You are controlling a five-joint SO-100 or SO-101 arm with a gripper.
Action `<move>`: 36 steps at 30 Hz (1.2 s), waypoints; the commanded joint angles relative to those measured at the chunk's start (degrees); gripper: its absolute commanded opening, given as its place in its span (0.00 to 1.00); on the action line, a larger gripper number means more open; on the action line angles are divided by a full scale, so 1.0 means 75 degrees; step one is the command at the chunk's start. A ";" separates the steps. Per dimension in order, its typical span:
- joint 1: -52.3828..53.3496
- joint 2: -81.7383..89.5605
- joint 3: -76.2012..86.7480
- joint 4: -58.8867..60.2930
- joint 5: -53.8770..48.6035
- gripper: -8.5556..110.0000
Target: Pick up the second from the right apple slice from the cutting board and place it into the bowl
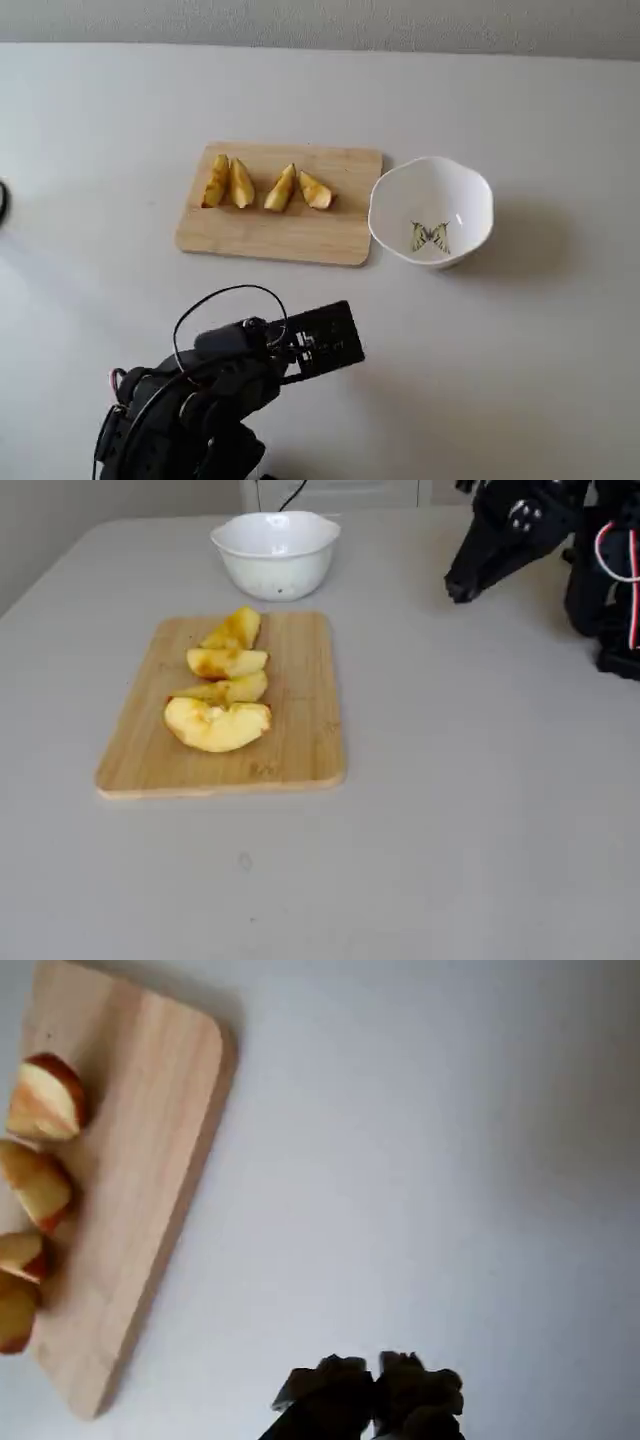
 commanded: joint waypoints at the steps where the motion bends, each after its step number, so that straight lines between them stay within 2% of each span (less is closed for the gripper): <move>1: -0.1395 -0.0879 -0.2004 -0.0375 -0.1852 0.15; 6: -0.1945 -0.7078 -0.6785 -0.0352 -0.2051 0.23; 10: -0.2273 -1.0137 -0.9762 0.0152 -0.2121 0.33; 14: -0.2285 -1.2469 -1.1848 0.0398 -0.2051 0.34; 29: -0.1688 -1.6711 -1.5012 0.0117 -0.2039 0.34; 36: -0.1523 -1.8070 -1.6863 0.0621 -0.2074 0.34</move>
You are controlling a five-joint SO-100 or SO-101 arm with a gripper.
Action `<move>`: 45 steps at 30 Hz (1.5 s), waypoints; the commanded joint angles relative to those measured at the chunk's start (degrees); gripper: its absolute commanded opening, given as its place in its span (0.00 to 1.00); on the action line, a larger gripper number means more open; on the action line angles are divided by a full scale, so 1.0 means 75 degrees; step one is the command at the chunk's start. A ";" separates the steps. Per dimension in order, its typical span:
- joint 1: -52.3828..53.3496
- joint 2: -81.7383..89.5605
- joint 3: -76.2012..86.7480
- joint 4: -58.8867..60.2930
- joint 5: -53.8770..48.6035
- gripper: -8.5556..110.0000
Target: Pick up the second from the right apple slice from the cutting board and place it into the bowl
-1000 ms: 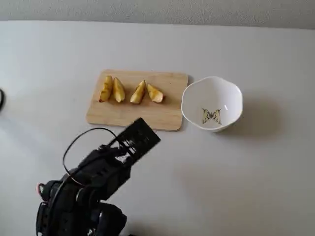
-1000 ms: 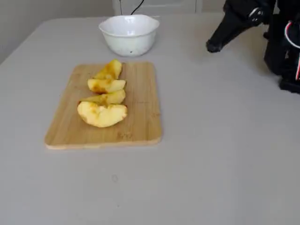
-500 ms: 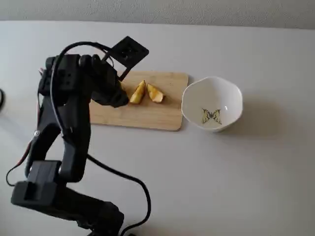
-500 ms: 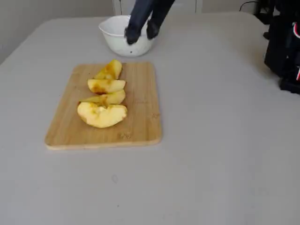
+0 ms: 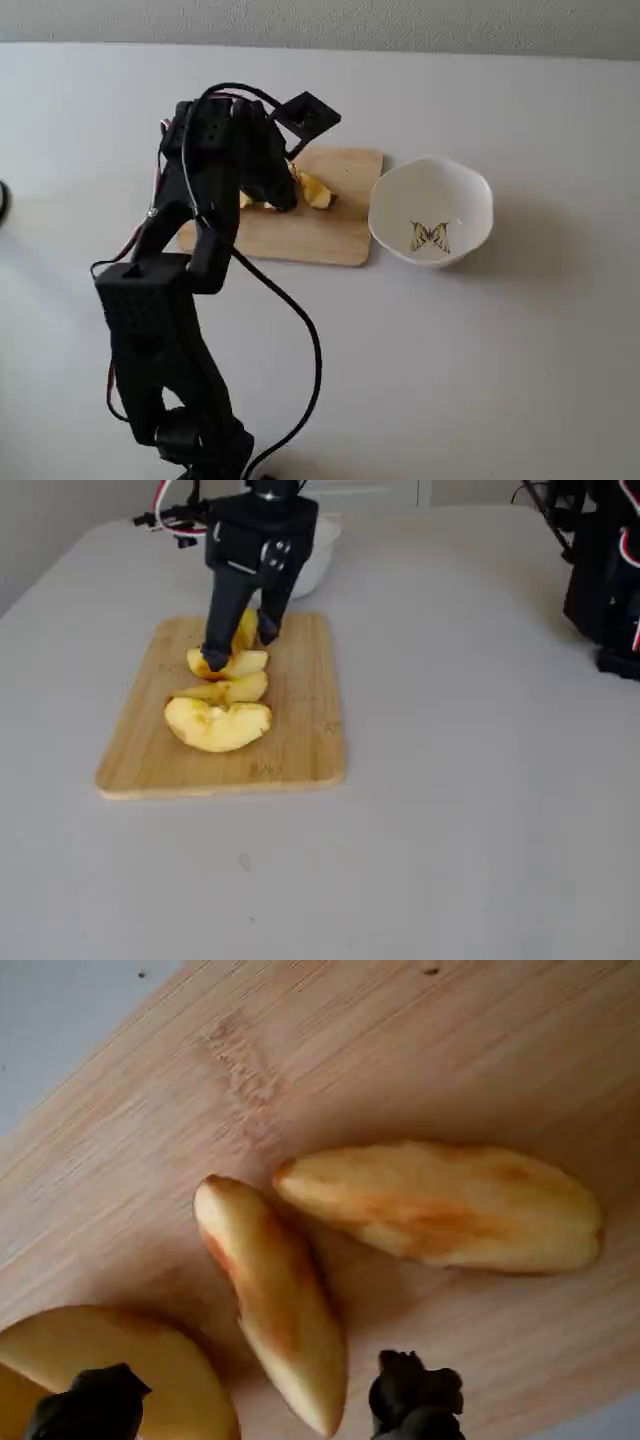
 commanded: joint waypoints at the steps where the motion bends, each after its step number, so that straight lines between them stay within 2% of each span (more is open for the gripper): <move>1: 0.0176 -0.0375 -0.1383 0.0152 -0.0047 0.34; 6: 0.0187 -0.0820 -0.1559 0.0234 -0.0047 0.23; 11: -0.0023 -0.1066 -0.1559 0.0469 -0.0023 0.07; 16: -0.0234 -0.1219 -0.2449 0.0996 0.0457 0.07; 18: -0.0270 -0.1758 -0.4336 0.1863 0.0809 0.07; 21: -0.0375 -0.2895 -0.8367 0.3445 0.1113 0.07; 22: -0.0410 -0.2742 -0.8742 0.3645 0.1266 0.07; 26: 0.0105 -0.1242 -0.8531 0.3727 0.2531 0.07; 31: 0.1816 -0.0141 -0.7852 0.3727 0.3270 0.07; 37: 0.3563 -0.1242 -0.7770 0.3727 0.3152 0.07; 43: 0.3961 -0.2285 -0.7770 0.3727 0.2801 0.08; 45: 0.3984 -0.2461 -0.7770 0.3727 0.2719 0.15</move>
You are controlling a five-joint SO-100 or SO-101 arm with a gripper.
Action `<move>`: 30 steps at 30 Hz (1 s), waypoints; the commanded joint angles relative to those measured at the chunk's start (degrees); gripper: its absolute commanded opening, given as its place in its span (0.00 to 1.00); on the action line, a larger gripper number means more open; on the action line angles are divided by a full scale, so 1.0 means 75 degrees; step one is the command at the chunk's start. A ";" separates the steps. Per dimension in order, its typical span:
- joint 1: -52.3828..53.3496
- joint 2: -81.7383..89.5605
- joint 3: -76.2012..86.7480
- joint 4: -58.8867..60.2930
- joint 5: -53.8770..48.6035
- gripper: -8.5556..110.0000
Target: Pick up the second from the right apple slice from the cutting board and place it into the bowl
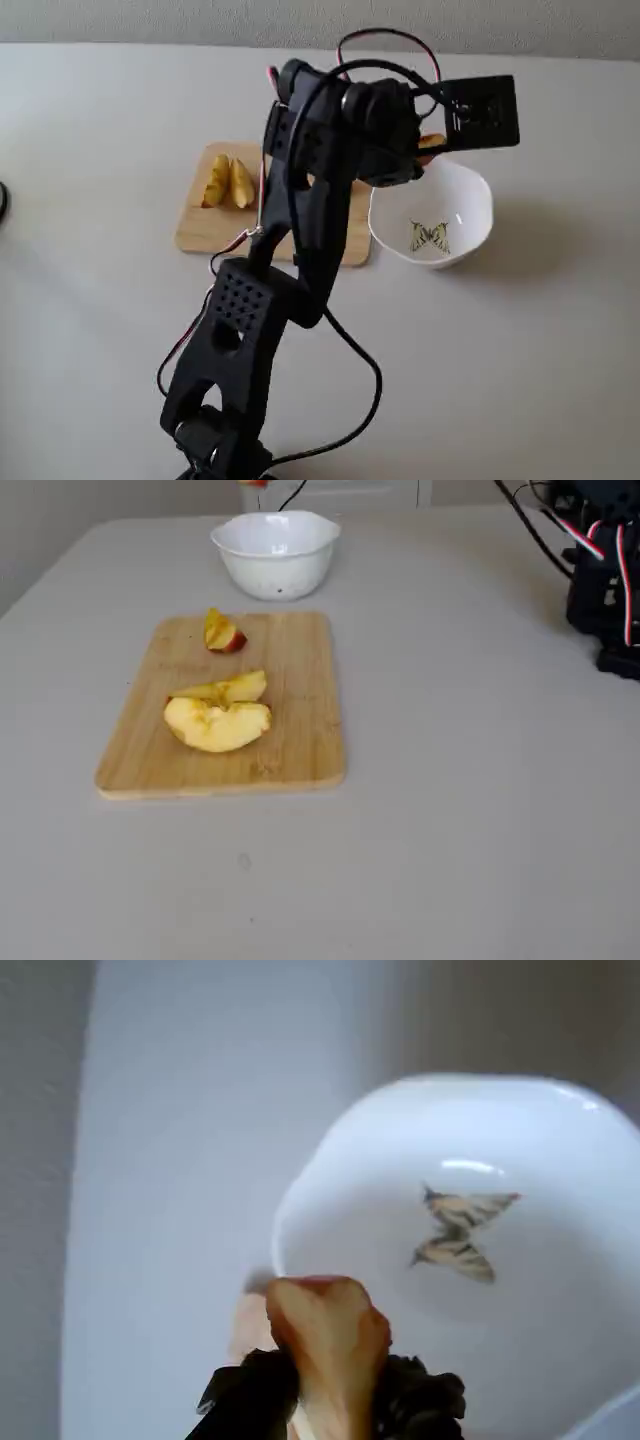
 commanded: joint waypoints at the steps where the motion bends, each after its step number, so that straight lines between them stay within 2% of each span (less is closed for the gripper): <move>1: 0.0270 -0.0141 -0.0164 0.0316 -0.0164 0.22; 3: 0.0293 -0.0199 -0.0164 0.0316 -0.0199 0.36; 4: 0.0293 -0.0199 -0.0164 0.0316 -0.0199 0.40; 9: 0.0082 0.0352 -0.0176 0.0328 -0.0352 0.43; 11: -0.0094 0.0891 -0.0176 0.0328 -0.0328 0.37; 15: -0.0598 0.2402 0.0000 0.0352 0.0211 0.08; 20: -0.1535 0.5297 0.1324 0.0352 0.1113 0.07; 27: -0.3375 1.0125 0.4430 0.0305 0.2766 0.07; 30: -0.3539 1.2023 0.5941 0.0258 0.3363 0.07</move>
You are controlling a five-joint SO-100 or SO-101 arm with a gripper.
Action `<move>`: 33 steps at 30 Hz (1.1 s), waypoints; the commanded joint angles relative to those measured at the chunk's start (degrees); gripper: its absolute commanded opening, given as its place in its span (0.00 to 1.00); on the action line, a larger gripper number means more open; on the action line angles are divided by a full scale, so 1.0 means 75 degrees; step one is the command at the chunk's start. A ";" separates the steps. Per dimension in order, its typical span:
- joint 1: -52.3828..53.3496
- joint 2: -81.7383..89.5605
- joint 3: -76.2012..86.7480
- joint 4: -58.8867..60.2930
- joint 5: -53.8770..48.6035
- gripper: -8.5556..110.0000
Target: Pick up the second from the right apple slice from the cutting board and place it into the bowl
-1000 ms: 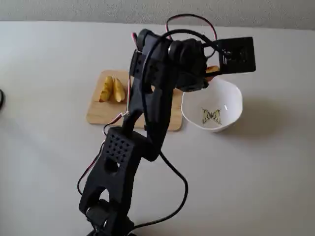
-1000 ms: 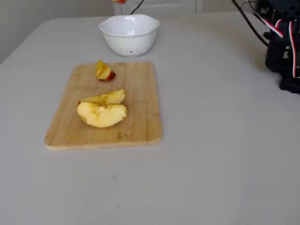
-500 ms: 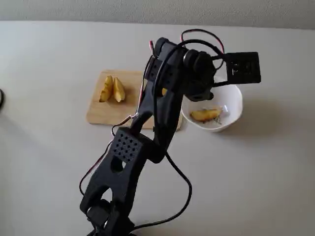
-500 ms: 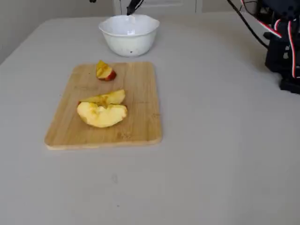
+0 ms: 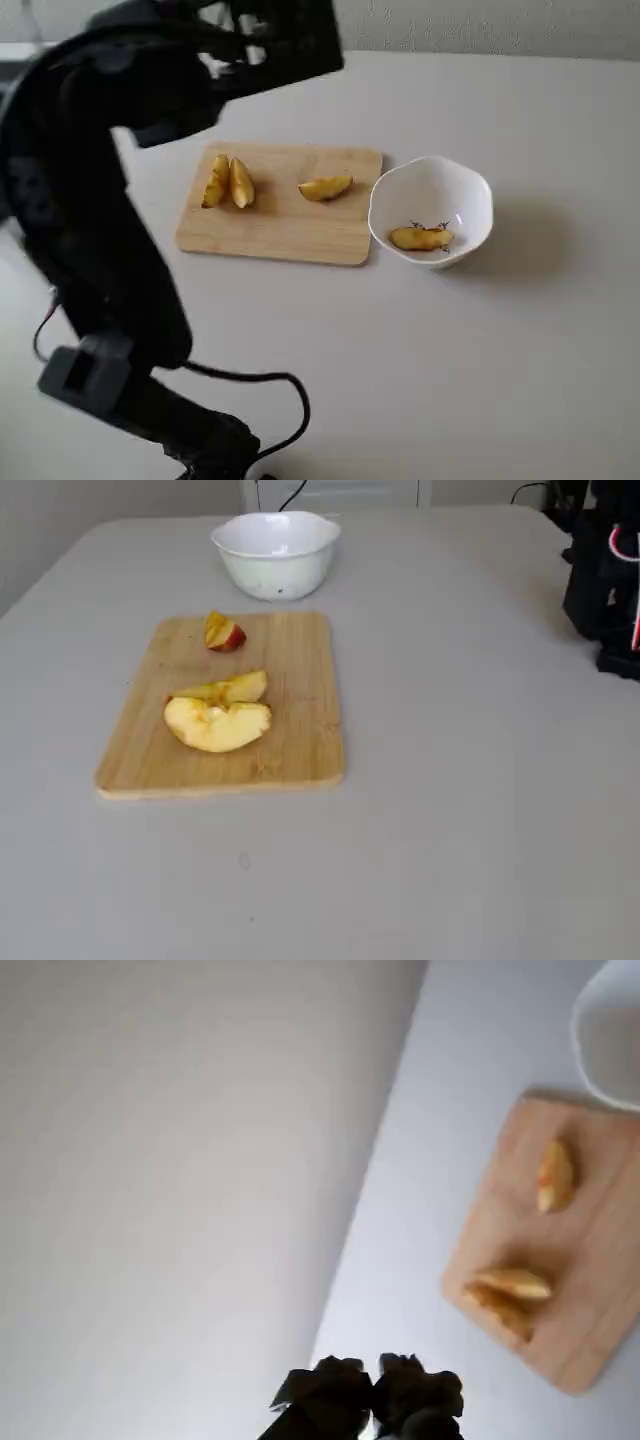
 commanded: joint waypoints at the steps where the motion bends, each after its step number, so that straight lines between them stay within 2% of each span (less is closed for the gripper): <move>1: -0.0398 0.3633 0.2320 0.0164 0.0867 0.07; 4: -0.0410 0.5672 0.5016 -0.0457 0.1125 0.07; 8: -0.0539 0.9984 1.0758 -0.3270 0.0949 0.07; 10: -0.0844 1.1297 1.2633 -0.3457 0.0680 0.07; 14: 0.0117 1.1273 1.4367 -0.3363 0.0867 0.07; 21: 0.0914 1.1262 1.7063 -0.3328 0.0668 0.07; 33: 0.1594 1.1250 1.9031 -0.3516 0.0516 0.07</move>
